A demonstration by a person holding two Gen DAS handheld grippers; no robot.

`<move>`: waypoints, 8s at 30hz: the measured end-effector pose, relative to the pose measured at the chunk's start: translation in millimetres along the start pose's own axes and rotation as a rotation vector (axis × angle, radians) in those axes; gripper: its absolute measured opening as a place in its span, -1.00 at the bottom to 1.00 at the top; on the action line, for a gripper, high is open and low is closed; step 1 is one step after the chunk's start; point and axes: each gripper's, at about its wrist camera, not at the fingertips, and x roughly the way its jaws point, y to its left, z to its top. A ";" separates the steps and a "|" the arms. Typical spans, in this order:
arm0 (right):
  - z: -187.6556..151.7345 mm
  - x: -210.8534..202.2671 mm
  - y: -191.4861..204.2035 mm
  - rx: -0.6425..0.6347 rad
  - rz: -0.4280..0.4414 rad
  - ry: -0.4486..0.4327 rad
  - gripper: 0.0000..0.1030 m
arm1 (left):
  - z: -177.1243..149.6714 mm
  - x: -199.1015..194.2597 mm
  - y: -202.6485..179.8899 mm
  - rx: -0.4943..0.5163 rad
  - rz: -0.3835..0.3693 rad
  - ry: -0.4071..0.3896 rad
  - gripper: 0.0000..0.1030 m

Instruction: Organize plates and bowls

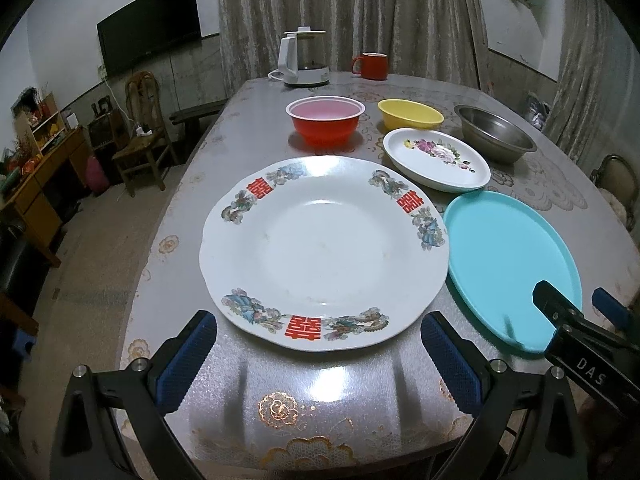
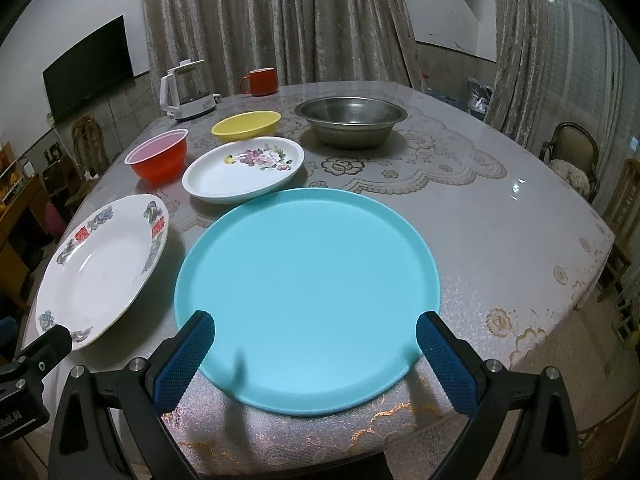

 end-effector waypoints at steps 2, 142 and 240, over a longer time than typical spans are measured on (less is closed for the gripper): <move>-0.1 0.1 -0.8 0.002 -0.003 0.001 1.00 | 0.8 0.4 -0.4 0.000 0.002 -0.001 1.00; 30.1 39.7 61.5 -0.283 0.483 0.047 -0.37 | 12.4 41.8 26.5 0.110 -0.275 -0.148 0.26; 147.8 118.3 -55.0 -0.126 0.424 0.201 -0.23 | 123.7 125.8 -16.8 -0.157 -0.486 0.129 0.52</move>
